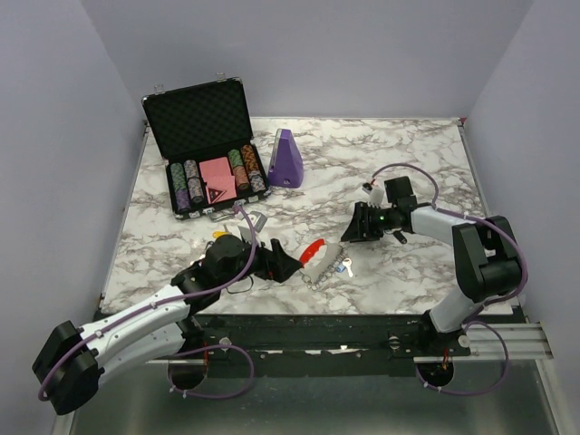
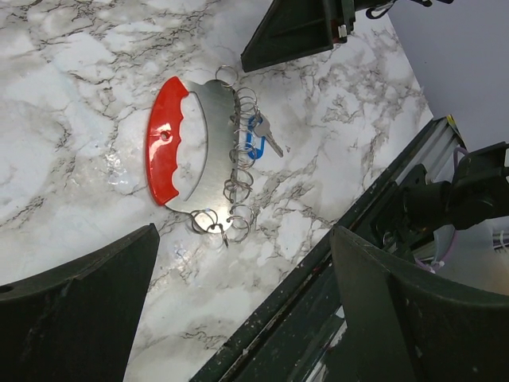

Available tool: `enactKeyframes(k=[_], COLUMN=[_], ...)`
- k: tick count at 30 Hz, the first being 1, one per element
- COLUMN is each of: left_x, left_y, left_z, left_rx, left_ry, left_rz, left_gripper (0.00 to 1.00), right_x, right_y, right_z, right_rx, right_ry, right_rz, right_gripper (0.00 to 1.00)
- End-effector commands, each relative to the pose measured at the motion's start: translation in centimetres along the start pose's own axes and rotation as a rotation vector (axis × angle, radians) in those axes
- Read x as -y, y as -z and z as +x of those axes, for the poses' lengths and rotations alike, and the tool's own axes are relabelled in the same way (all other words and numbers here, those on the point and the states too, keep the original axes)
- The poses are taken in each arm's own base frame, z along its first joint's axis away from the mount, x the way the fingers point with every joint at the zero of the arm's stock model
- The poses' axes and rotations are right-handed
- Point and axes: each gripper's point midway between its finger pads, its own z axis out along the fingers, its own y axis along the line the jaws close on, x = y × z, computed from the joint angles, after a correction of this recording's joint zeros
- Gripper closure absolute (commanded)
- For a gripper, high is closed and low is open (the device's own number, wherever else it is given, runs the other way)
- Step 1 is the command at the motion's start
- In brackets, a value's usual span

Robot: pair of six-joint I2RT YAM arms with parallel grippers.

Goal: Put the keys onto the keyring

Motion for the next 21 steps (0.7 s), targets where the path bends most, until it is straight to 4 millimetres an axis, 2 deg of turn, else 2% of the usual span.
enactKeyframes(k=[1, 9, 17, 21], left_x=[-0.4, -0.3, -0.3, -0.4], left_y=[0.2, 0.2, 0.3, 0.4], left_z=[0.1, 0.1, 0.0, 0.0], left_rx=[0.012, 0.015, 0.02, 0.019], left_ry=[-0.005, -0.007, -0.005, -0.007], left_rz=[-0.014, -0.01, -0.014, -0.018], left_gripper=[0.03, 0.04, 0.04, 0.04], right_x=[0.3, 0.2, 0.3, 0.3], right_y=[-0.2, -0.7, -1.8, -2.1], right_z=[-0.2, 0.4, 1.0, 1.0], right_rx=[0.006, -0.015, -0.052, -0.055], right_ry=[0.007, -0.018, -0.046, -0.059], right_rz=[0.021, 0.004, -0.003, -0.011], right_gripper=[0.48, 0.49, 0.56, 0.62])
